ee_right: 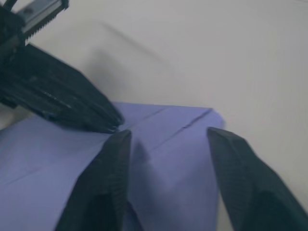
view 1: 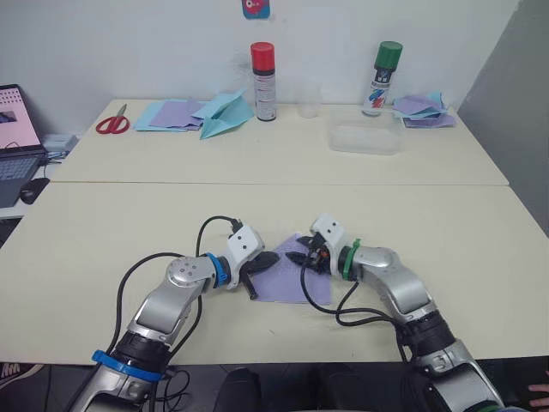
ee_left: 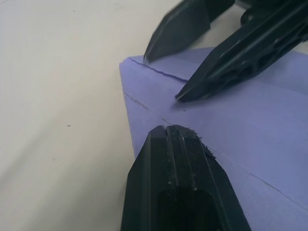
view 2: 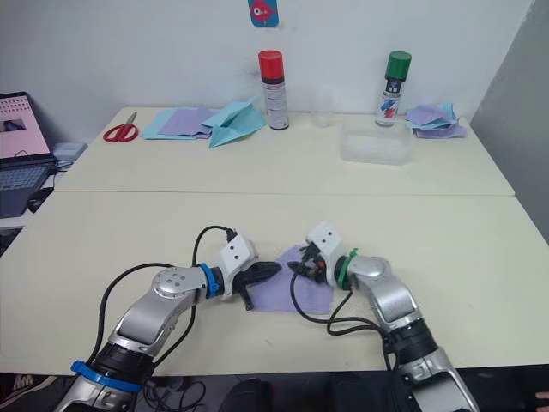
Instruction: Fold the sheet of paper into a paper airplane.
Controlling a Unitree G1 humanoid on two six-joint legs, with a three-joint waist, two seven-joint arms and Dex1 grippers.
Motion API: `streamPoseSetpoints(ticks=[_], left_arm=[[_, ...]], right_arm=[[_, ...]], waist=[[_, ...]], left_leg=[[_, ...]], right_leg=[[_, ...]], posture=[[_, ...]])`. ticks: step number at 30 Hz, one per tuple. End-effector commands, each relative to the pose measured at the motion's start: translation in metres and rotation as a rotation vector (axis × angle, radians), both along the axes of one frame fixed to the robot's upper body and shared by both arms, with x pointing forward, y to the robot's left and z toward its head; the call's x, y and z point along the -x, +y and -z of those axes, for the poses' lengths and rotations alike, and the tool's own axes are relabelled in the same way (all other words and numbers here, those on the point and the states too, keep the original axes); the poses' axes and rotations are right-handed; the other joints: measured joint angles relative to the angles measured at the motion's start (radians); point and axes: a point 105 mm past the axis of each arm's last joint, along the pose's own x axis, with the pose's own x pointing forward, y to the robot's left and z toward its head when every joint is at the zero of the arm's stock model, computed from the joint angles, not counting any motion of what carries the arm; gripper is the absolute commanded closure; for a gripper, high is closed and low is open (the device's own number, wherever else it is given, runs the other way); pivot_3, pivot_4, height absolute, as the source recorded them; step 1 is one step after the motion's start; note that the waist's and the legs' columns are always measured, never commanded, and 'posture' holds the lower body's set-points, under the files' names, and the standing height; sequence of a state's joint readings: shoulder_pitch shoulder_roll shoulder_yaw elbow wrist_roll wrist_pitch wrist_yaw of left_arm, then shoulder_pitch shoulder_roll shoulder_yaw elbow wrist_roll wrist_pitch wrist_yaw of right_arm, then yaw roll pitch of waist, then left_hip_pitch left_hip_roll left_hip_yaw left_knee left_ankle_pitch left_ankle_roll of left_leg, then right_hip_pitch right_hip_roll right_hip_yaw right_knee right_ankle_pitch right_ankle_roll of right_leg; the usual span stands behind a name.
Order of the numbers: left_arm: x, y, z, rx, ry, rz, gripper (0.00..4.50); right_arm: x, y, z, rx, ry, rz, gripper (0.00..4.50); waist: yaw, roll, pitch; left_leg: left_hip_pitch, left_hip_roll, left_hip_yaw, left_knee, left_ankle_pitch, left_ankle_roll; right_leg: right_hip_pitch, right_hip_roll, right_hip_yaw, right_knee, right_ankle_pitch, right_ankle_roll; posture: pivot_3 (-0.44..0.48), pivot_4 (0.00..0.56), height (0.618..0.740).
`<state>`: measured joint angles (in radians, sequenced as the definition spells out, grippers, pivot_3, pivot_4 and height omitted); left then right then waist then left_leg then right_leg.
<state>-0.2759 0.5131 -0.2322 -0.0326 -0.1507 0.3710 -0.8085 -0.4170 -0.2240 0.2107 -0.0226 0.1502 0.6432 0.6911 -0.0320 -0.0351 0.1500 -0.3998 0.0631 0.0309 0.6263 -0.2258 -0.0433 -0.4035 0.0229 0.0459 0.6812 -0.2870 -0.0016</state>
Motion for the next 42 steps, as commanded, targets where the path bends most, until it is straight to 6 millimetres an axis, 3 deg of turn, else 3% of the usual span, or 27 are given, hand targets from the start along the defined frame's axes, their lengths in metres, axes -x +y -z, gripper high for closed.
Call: streamPoseSetpoints(ticks=[1, 2, 9, 13, 20, 27, 34, 42], left_arm=[[0.006, 0.002, 0.024, -0.05, 0.074, -0.011, 4.5], [0.006, 0.001, 0.024, -0.048, 0.073, -0.011, 4.5], [0.004, -0.002, 0.024, -0.037, 0.063, -0.011, 4.5], [0.004, -0.004, 0.025, -0.034, 0.062, -0.009, 4.5], [0.005, -0.005, 0.026, -0.032, 0.057, -0.008, 4.5], [0.007, -0.004, 0.026, -0.034, 0.054, -0.013, 4.5], [0.007, -0.005, 0.025, -0.028, 0.051, -0.021, 4.5], [0.007, -0.005, 0.025, -0.024, 0.051, -0.034, 4.5]], right_arm=[[0.001, -0.008, -0.026, -0.068, -0.018, 0.019, 0.67], [0.002, -0.012, -0.028, -0.072, -0.01, 0.024, 0.31], [0.009, -0.052, -0.027, -0.14, 0.204, 0.14, 0.31], [0.01, -0.061, -0.022, -0.144, 0.286, 0.182, 0.31], [0.015, -0.06, -0.01, -0.142, 0.408, 0.208, 0.31], [0.04, -0.066, -0.002, -0.166, 0.648, 0.192, 0.31], [0.055, -0.049, 0.009, -0.17, 0.719, 0.166, 0.31], [0.051, -0.032, 0.011, -0.209, 0.746, 0.167, 0.31]], waist=[[0.0, 0.0, 0.0], [0.0, 0.0, 0.0], [0.002, 0.0, 0.0], [0.002, 0.0, 0.0], [0.002, 0.0, 0.0], [0.002, 0.001, -0.001], [0.0, 0.0, -0.005], [-0.004, -0.001, -0.01]], left_leg=[[0.0, 0.0, 0.0, 0.0, 0.0, 0.0], [0.0, 0.0, 0.0, 0.0, 0.0, 0.0], [-0.001, -0.001, 0.0, 0.001, 0.0, 0.0], [0.0, -0.001, 0.0, 0.001, 0.0, 0.0], [0.0, -0.001, 0.0, 0.001, 0.0, 0.0], [-0.001, -0.001, 0.0, 0.001, 0.0, 0.0], [0.0, 0.0, -0.001, 0.0, 0.0, 0.0], [0.001, 0.0, -0.001, 0.001, 0.0, 0.0]], right_leg=[[0.0, 0.0, 0.0, 0.0, 0.0, 0.0], [0.0, 0.0, 0.0, 0.0, 0.0, 0.0], [0.0, 0.0, 0.0, 0.0, 0.0, 0.001], [0.0, 0.0, 0.0, 0.0, 0.001, 0.001], [0.0, 0.0, 0.0, 0.0, 0.001, 0.001], [0.001, 0.0, 0.0, -0.001, 0.001, 0.002], [0.001, 0.0, 0.0, -0.001, 0.001, 0.002], [0.001, 0.001, 0.0, -0.001, 0.001, 0.002]], posture=[[0.0, 0.15, 0.74], [0.0, 0.15, 0.74], [0.0, 0.15, 0.74], [0.0, 0.15, 0.74], [0.0, 0.15, 0.74], [0.0, 0.15, 0.74], [0.0, 0.15, 0.74], [0.0, 0.15, 0.74]])
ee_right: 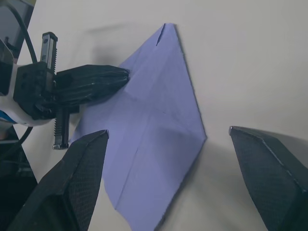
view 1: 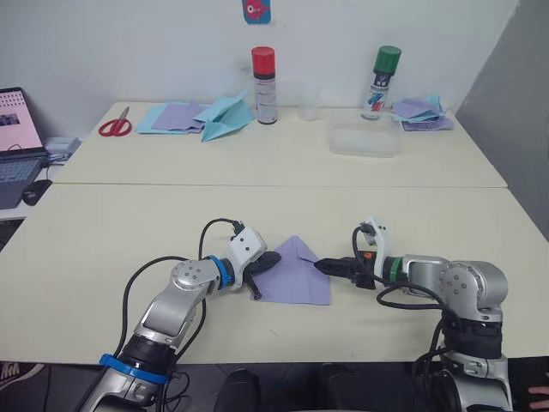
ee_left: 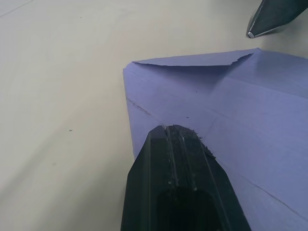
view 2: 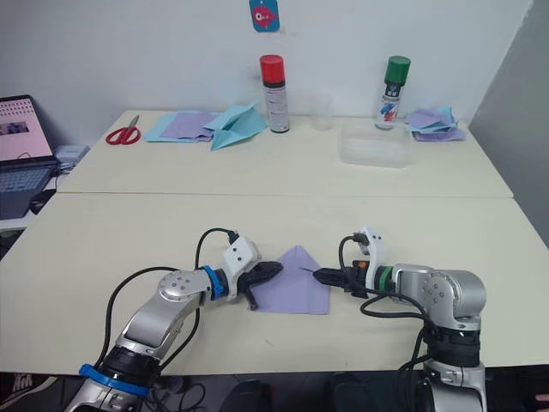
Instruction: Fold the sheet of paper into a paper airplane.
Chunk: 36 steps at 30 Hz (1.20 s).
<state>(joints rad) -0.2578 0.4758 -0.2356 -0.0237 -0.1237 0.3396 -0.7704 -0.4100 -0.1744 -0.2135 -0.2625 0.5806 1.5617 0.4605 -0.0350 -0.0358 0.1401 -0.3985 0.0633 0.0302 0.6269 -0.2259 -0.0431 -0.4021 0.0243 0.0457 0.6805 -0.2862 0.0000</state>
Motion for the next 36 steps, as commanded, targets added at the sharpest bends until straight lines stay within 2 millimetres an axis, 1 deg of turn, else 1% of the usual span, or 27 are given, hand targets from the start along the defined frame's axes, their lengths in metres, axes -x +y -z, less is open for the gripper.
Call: streamPoseSetpoints(ticks=[1, 12, 18, 19, 20, 21, 24, 25, 28, 29, 30, 36], left_arm=[[0.007, 0.0, 0.021, -0.035, 0.074, -0.011, 4.5], [0.007, 0.002, 0.022, -0.029, 0.074, -0.025, 4.5], [0.007, 0.003, 0.022, -0.028, 0.073, -0.034, 4.5], [0.007, 0.003, 0.022, -0.028, 0.073, -0.035, 4.5], [0.007, 0.003, 0.022, -0.028, 0.073, -0.036, 4.5], [0.007, 0.004, 0.022, -0.029, 0.073, -0.036, 4.5], [0.007, 0.004, 0.022, -0.029, 0.073, -0.037, 4.5], [0.007, 0.004, 0.022, -0.029, 0.072, -0.037, 4.5], [0.006, 0.004, 0.022, -0.03, 0.071, -0.036, 4.5], [0.006, 0.004, 0.022, -0.031, 0.071, -0.036, 4.5], [0.006, 0.005, 0.021, -0.031, 0.071, -0.035, 4.5], [0.005, 0.006, 0.022, -0.035, 0.072, -0.032, 4.5]], right_arm=[[0.01, 0.013, 0.013, -0.014, 0.1, -0.055, 0.31], [0.013, 0.029, 0.004, -0.096, 0.111, -0.13, 0.31], [0.009, 0.028, -0.001, -0.136, 0.116, -0.11, 0.31], [0.008, 0.027, -0.002, -0.14, 0.117, -0.102, 0.67], [0.006, 0.026, -0.004, -0.15, 0.116, -0.093, 0.85], [0.005, 0.026, -0.005, -0.158, 0.116, -0.085, 1.17], [0.001, 0.023, -0.009, -0.191, 0.119, -0.053, 2.29], [0.0, 0.023, -0.009, -0.196, 0.12, -0.045, 2.72], [-0.005, 0.021, -0.012, -0.218, 0.126, -0.012, 3.75], [-0.006, 0.021, -0.013, -0.225, 0.126, -0.007, 4.17], [-0.006, 0.021, -0.013, -0.228, 0.126, -0.005, 4.46], [-0.004, 0.024, -0.021, -0.261, 0.114, -0.026, 4.46]], waist=[[-0.001, 0.0, 0.0], [-0.001, 0.001, 0.0], [-0.001, 0.001, 0.0], [-0.001, 0.001, 0.0], [-0.001, 0.001, 0.0], [-0.001, 0.001, 0.001], [-0.001, 0.002, 0.002], [-0.001, 0.003, 0.002], [-0.001, 0.003, 0.002], [-0.001, 0.003, 0.002], [-0.001, 0.003, 0.002], [-0.006, 0.003, 0.003]], left_leg=[[0.0, 0.0, 0.0, 0.0, 0.0, 0.0], [-0.001, 0.0, 0.0, 0.0, 0.0, 0.0], [-0.001, 0.0, 0.0, -0.001, 0.0, 0.0], [-0.001, 0.0, 0.0, -0.001, 0.0, 0.0], [-0.001, 0.0, 0.0, -0.001, 0.0, 0.0], [-0.002, 0.0, 0.0, -0.001, 0.0, 0.0], [-0.002, 0.0, 0.001, -0.001, 0.0, 0.0], [-0.002, 0.0, 0.001, -0.001, 0.0, 0.0], [-0.002, 0.0, 0.001, -0.001, 0.0, 0.0], [-0.002, 0.0, 0.001, -0.001, 0.0, 0.0], [-0.002, 0.0, 0.001, -0.001, 0.0, 0.0], [-0.003, 0.0, 0.001, -0.001, 0.0, 0.0]], right_leg=[[0.0, 0.0, 0.0, 0.0, 0.0, 0.0], [-0.001, 0.0, 0.0, 0.0, 0.0, 0.0], [-0.001, 0.0, 0.0, 0.0, 0.0, 0.0], [-0.001, 0.0, 0.0, 0.0, 0.0, 0.0], [-0.001, 0.0, 0.0, 0.0, 0.0, 0.0], [-0.002, 0.0, 0.001, 0.0, 0.0, 0.0], [-0.002, 0.0, 0.001, 0.0, 0.0, 0.0], [-0.002, 0.0, 0.001, 0.0, 0.0, 0.0], [-0.002, 0.0, 0.001, 0.0, 0.0, 0.0], [-0.002, 0.0, 0.001, 0.0, 0.0, 0.0], [-0.002, 0.0, 0.001, 0.0, 0.0, 0.0], [-0.002, 0.0, 0.001, -0.001, 0.0, 0.0]], posture=[[0.0, 0.15, 0.74], [0.0, 0.15, 0.74], [0.0, 0.15, 0.74], [0.0, 0.15, 0.74], [0.0, 0.15, 0.74], [0.0, 0.15, 0.74], [0.0, 0.15, 0.74], [0.0, 0.15, 0.74], [0.0, 0.15, 0.74], [0.0, 0.15, 0.74], [0.0, 0.15, 0.74], [0.0, 0.15, 0.74]])
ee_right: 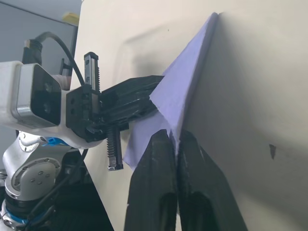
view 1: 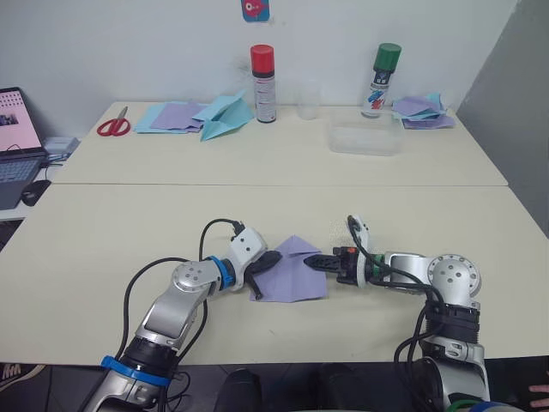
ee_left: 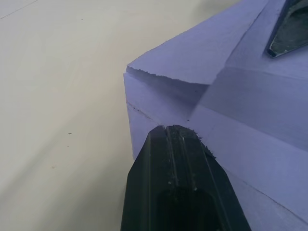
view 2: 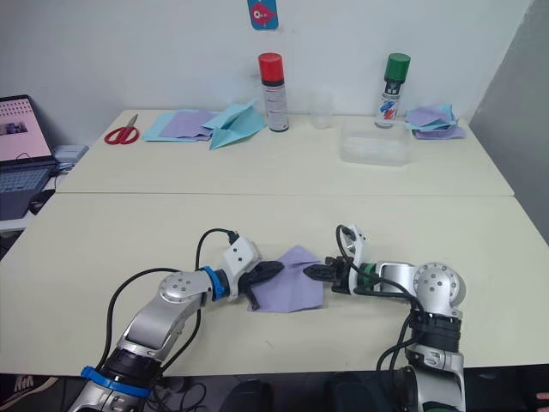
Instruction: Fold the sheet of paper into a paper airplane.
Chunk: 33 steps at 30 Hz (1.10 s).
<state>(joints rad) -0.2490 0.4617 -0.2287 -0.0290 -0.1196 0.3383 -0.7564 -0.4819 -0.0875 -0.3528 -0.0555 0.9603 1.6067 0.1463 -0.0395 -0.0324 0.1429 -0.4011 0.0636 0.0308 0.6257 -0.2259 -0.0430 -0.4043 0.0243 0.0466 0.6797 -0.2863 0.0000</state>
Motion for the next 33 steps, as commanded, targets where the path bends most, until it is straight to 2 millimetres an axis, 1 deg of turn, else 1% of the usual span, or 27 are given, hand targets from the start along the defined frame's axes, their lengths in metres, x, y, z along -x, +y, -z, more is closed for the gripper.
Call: streamPoseSetpoints(ticks=[1, 3, 6, 8, 15, 23, 25, 27, 32, 33], left_arm=[[0.005, 0.007, 0.021, -0.046, 0.079, -0.016, 4.5], [0.005, 0.006, 0.021, -0.046, 0.079, -0.015, 4.5], [0.005, 0.005, 0.021, -0.045, 0.08, -0.011, 4.5], [0.005, 0.004, 0.021, -0.045, 0.081, -0.007, 4.5], [0.005, 0.003, 0.02, -0.044, 0.081, 0.004, 4.5], [0.005, 0.003, 0.02, -0.046, 0.079, 0.008, 4.5], [0.005, 0.003, 0.02, -0.047, 0.078, 0.009, 4.5], [0.005, 0.003, 0.02, -0.048, 0.078, 0.01, 4.5], [0.006, 0.004, 0.02, -0.051, 0.077, 0.011, 4.5], [0.006, 0.004, 0.02, -0.051, 0.077, 0.011, 4.5]], right_arm=[[0.002, 0.005, -0.016, -0.054, -0.047, -0.036, 4.46], [0.003, 0.009, -0.018, -0.06, -0.053, -0.052, 4.46], [0.006, 0.019, -0.016, -0.045, -0.053, -0.082, 4.46], [0.006, 0.022, -0.015, -0.037, -0.051, -0.088, 4.46], [0.001, 0.037, -0.016, -0.045, -0.057, -0.091, 4.46], [-0.002, 0.047, -0.012, -0.04, -0.074, -0.092, 4.46], [-0.003, 0.048, -0.013, -0.048, -0.079, -0.095, 4.09], [-0.003, 0.05, -0.014, -0.068, -0.079, -0.099, 3.62], [-0.005, 0.055, -0.015, -0.095, -0.069, -0.087, 1.79], [-0.005, 0.056, -0.015, -0.104, -0.067, -0.087, 1.79]], waist=[[-0.001, 0.0, 0.0], [-0.002, 0.001, 0.001], [-0.002, 0.001, 0.001], [-0.002, 0.001, 0.001], [-0.001, 0.001, 0.002], [-0.001, 0.001, 0.002], [-0.001, 0.001, 0.002], [-0.001, 0.001, 0.002], [-0.001, 0.001, 0.002], [-0.001, 0.001, 0.002]], left_leg=[[0.0, 0.0, 0.0, 0.0, 0.0, 0.0], [0.0, 0.0, 0.0, 0.0, 0.0, 0.0], [0.0, 0.0, 0.0, -0.001, 0.0, 0.0], [0.0, 0.0, 0.0, -0.001, 0.0, 0.0], [0.0, 0.0, 0.0, 0.0, 0.0, 0.0], [0.0, 0.0, 0.0, 0.0, 0.0, 0.0], [0.0, 0.0, 0.0, -0.001, 0.0, 0.0], [0.0, 0.0, 0.0, -0.001, 0.0, 0.0], [0.0, 0.0, 0.0, -0.001, 0.0, 0.0], [0.0, 0.0, 0.0, -0.001, 0.0, 0.0]], right_leg=[[0.0, 0.0, 0.0, 0.0, 0.0, 0.0], [0.0, 0.0, 0.0, 0.0, 0.0, 0.0], [0.0, 0.0, 0.0, -0.001, 0.0, 0.0], [0.0, 0.0, 0.0, -0.001, 0.0, 0.0], [0.0, 0.0, 0.0, -0.001, 0.0, 0.0], [0.0, 0.0, 0.0, -0.001, 0.0, 0.0], [0.0, 0.0, 0.0, -0.001, 0.0, 0.0], [0.0, 0.0, 0.0, -0.001, 0.0, 0.0], [0.0, 0.0, 0.0, -0.001, 0.0, 0.0], [0.0, -0.001, 0.0, -0.001, 0.0, 0.0]], posture=[[0.0, 0.15, 0.74], [0.0, 0.15, 0.74], [0.0, 0.15, 0.74], [0.0, 0.15, 0.74], [0.0, 0.15, 0.74], [0.0, 0.15, 0.74], [0.0, 0.15, 0.74], [0.0, 0.15, 0.74], [0.0, 0.15, 0.74], [0.0, 0.15, 0.74]])
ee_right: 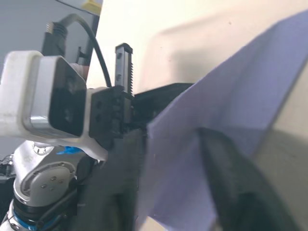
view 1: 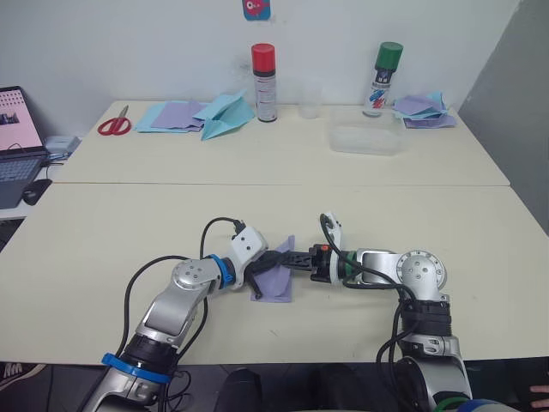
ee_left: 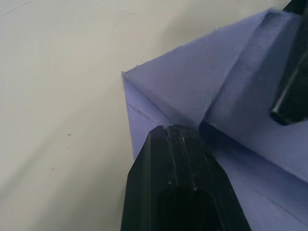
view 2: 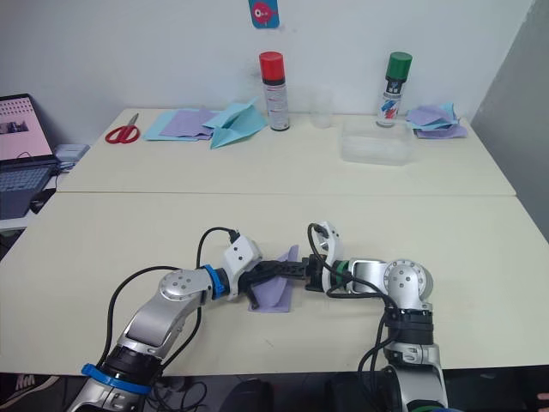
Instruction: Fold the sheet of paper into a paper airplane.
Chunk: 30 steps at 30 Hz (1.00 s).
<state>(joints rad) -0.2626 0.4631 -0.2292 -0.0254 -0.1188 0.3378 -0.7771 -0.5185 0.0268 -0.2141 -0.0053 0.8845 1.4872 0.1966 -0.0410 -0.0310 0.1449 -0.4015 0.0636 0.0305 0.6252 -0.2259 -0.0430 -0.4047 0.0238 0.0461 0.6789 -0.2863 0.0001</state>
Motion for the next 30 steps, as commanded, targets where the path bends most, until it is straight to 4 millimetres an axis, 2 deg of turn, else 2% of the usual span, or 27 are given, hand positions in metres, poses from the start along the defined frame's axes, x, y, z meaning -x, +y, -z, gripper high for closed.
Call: streamPoseSetpoints(ticks=[1, 12, 16, 20, 25, 30], left_arm=[[0.007, 0.006, 0.023, -0.052, 0.078, -0.01, 4.5], [0.007, 0.008, 0.022, -0.057, 0.075, -0.013, 4.5], [0.008, 0.01, 0.022, -0.058, 0.076, -0.019, 4.5], [0.011, 0.012, 0.023, -0.062, 0.08, -0.025, 4.5], [0.011, 0.015, 0.023, -0.065, 0.085, -0.031, 4.5], [0.014, 0.021, 0.022, -0.063, 0.103, -0.047, 4.5]], right_arm=[[-0.003, 0.005, -0.011, -0.054, -0.024, 0.002, 1.79], [-0.002, 0.015, -0.013, -0.09, -0.012, -0.012, 1.79], [-0.002, 0.014, -0.002, -0.054, 0.006, -0.008, 1.79], [-0.004, 0.01, 0.008, -0.009, 0.013, 0.006, 2.64], [-0.005, 0.008, 0.013, 0.02, 0.008, 0.007, 4.47], [-0.004, 0.009, 0.021, 0.074, -0.018, -0.004, 4.47]], waist=[[0.0, 0.0, 0.0], [-0.001, 0.0, 0.0], [-0.003, 0.0, 0.0], [-0.009, 0.0, 0.0], [-0.013, 0.0, 0.0], [-0.016, 0.0, 0.0]], left_leg=[[0.0, 0.0, 0.0, 0.0, 0.0, 0.0], [0.0, 0.0, 0.0, -0.001, 0.0, 0.0], [0.0, 0.0, 0.0, -0.001, 0.0, 0.0], [0.0, 0.001, 0.0, -0.001, 0.0, 0.0], [0.0, 0.001, 0.0, -0.002, 0.0, 0.0], [0.001, 0.001, 0.0, -0.002, 0.0, 0.0]], right_leg=[[0.0, 0.0, 0.0, 0.0, 0.0, 0.0], [0.0, 0.0, 0.0, 0.0, 0.0, 0.0], [0.0, 0.0, 0.0, 0.0, 0.0, 0.0], [0.0, 0.0, 0.0, 0.0, 0.0, 0.0], [-0.001, 0.0, 0.0, 0.0, 0.0, 0.0], [0.0, 0.0, 0.0, 0.0, 0.0, 0.0]], posture=[[0.0, 0.15, 0.74], [0.0, 0.15, 0.74], [0.0, 0.15, 0.74], [0.0, 0.15, 0.74], [0.0, 0.15, 0.74], [0.0, 0.15, 0.74]])
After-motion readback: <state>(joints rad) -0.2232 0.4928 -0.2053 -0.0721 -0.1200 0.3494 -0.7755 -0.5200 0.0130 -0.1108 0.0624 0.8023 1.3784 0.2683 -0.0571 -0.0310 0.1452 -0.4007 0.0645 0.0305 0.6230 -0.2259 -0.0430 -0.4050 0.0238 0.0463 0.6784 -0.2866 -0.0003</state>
